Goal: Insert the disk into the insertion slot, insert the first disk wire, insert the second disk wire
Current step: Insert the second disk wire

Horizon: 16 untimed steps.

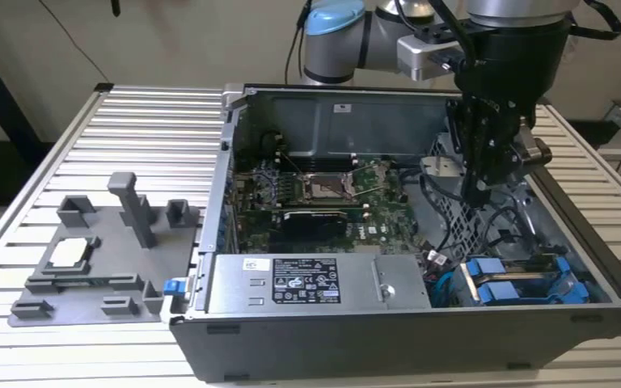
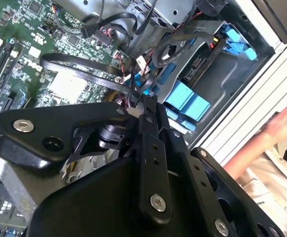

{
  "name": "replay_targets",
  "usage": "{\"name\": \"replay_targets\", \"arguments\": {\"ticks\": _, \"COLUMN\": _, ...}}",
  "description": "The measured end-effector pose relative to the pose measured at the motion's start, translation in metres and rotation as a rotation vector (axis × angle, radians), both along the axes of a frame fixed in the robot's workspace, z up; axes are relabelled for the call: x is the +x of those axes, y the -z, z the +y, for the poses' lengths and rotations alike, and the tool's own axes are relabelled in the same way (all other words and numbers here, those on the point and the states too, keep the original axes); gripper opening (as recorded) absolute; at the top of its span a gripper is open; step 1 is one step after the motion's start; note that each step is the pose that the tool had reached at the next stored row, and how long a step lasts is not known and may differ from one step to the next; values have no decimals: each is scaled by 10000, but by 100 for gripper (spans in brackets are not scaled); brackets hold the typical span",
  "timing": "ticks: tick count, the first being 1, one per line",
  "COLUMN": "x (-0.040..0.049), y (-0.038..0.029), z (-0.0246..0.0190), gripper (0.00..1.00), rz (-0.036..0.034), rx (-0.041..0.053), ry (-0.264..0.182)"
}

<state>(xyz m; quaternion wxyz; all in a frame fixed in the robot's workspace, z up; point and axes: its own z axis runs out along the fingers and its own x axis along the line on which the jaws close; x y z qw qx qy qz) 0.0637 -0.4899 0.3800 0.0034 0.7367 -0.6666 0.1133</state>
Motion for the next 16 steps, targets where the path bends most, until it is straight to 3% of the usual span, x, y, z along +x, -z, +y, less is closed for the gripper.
{"name": "replay_targets", "arguments": {"ticks": 2, "x": 0, "y": -1, "z": -6, "gripper": 16, "rz": 0, "rx": -2, "ry": 1}}
{"name": "replay_targets", "arguments": {"ticks": 5, "x": 17, "y": 1, "z": -55, "gripper": 16, "rz": 15, "rx": -2, "ry": 1}}
{"name": "replay_targets", "arguments": {"ticks": 16, "x": 167, "y": 8, "z": -342, "gripper": 16, "rz": 170, "rx": 0, "ry": 0}}
